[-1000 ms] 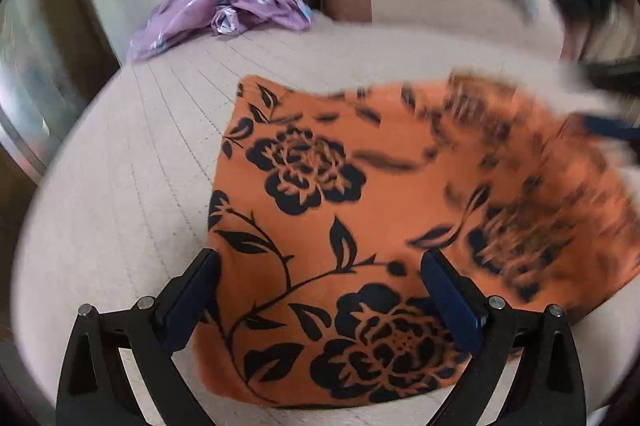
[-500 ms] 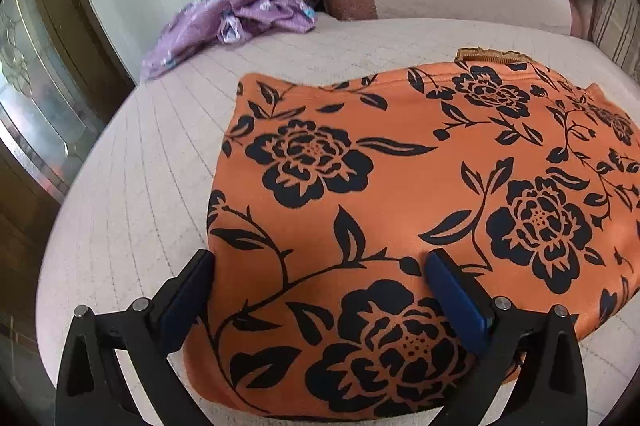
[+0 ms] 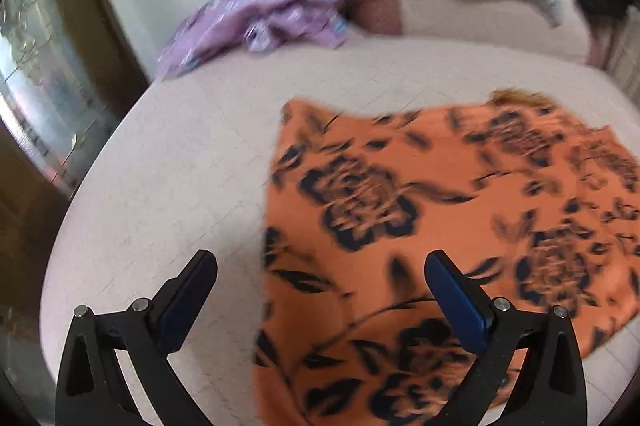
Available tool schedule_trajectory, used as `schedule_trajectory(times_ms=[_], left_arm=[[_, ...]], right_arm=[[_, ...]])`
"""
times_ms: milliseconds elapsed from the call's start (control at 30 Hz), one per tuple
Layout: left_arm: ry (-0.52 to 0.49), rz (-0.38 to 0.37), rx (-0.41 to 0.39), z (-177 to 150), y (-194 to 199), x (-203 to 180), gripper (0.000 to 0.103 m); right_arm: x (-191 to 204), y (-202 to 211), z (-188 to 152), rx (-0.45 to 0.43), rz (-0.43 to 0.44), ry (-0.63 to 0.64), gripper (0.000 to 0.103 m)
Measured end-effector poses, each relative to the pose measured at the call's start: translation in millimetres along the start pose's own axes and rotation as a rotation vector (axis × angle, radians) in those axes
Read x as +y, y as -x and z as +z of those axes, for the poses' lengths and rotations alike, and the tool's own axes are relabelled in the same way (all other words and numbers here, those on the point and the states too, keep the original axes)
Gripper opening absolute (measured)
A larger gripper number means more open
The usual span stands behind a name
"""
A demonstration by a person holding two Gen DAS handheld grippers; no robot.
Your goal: Fold small clothes
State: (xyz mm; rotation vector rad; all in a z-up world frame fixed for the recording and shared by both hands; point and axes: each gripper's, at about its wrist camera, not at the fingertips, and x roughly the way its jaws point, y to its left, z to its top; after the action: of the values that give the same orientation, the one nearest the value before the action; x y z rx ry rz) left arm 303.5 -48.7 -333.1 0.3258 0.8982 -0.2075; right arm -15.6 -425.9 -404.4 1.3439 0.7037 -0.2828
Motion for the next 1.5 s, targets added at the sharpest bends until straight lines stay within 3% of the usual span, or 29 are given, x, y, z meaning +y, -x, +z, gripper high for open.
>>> schedule_trajectory(times_ms=[33, 67, 133, 233, 367, 500, 700, 867, 933, 1033, 1067, 1167, 1200, 1233, 1300, 1367, 1467, 1500], left_arm=[[0.006, 0.006, 0.036, -0.8, -8.4, 2.8, 0.103], [0.025, -0.003, 0.085, -3.2, -20.1, 7.0, 0.103], [0.084, -0.051, 0.097, -2.9, -21.7, 14.9, 0.103], [0.149, -0.083, 0.056, 3.4, -8.0, 32.1, 0.103], [0.207, 0.002, 0.027, 7.4, -0.2, 62.0, 0.103], [0.271, 0.123, 0.038, 3.6, 2.5, 96.2, 0.103], [0.462, 0.284, 0.066, -12.7, 7.1, 174.9, 0.103], [0.526, 0.339, 0.094, -36.0, 4.3, 209.8, 0.103], [0.530, 0.350, 0.098, -41.4, 3.6, 219.8, 0.103], [0.544, 0.354, 0.104, -52.3, 4.2, 227.5, 0.103], [0.552, 0.338, 0.100, -54.2, 3.7, 230.1, 0.103], [0.558, 0.283, 0.064, -52.3, 9.3, 226.0, 0.103], [0.551, 0.252, 0.039, -48.7, 12.3, 221.6, 0.103], [0.545, 0.223, 0.017, -45.5, 15.3, 217.6, 0.103], [0.520, 0.137, -0.051, -37.9, 25.8, 202.4, 0.103], [0.468, 0.026, -0.114, -32.9, 37.9, 179.3, 0.103], [0.335, -0.096, -0.162, -27.0, 52.6, 136.5, 0.103], [0.291, -0.133, -0.165, -27.6, 57.3, 121.9, 0.103]], right_arm=[[-0.7, -3.4, 1.3, 0.006, -0.006, 0.001, 0.029], [0.1, -5.8, 0.0, -0.002, -0.016, 0.002, 0.027], [12.0, -4.5, -3.2, -0.027, -0.042, 0.041, 0.024], [47.4, 7.9, -8.9, -0.066, -0.077, 0.186, 0.021], [112.3, 19.8, -23.2, -0.096, -0.058, 0.367, 0.021], [177.8, 11.7, -51.9, -0.047, 0.008, 0.497, 0.021], [246.0, -29.2, -116.7, 0.068, 0.093, 0.601, 0.021], [280.0, -84.0, -182.8, 0.200, 0.145, 0.644, 0.021], [283.3, -115.7, -208.3, 0.289, 0.122, 0.636, 0.021], [266.9, -171.3, -245.1, 0.433, -0.023, 0.629, 0.028], [259.8, -179.6, -251.8, 0.444, -0.039, 0.628, 0.029], [257.7, -167.6, -252.0, 0.419, 0.066, 0.668, 0.041], [256.8, -162.6, -247.4, 0.461, 0.120, 0.652, 0.059], [253.1, -153.7, -240.7, 0.504, 0.183, 0.626, 0.068], [256.5, -136.9, -228.6, 0.500, 0.239, 0.620, 0.068], [253.9, -109.3, -207.3, 0.400, 0.254, 0.634, 0.068], [234.2, -72.4, -170.7, 0.257, 0.206, 0.639, 0.065], [227.4, -65.2, -161.1, 0.227, 0.180, 0.641, 0.056]])
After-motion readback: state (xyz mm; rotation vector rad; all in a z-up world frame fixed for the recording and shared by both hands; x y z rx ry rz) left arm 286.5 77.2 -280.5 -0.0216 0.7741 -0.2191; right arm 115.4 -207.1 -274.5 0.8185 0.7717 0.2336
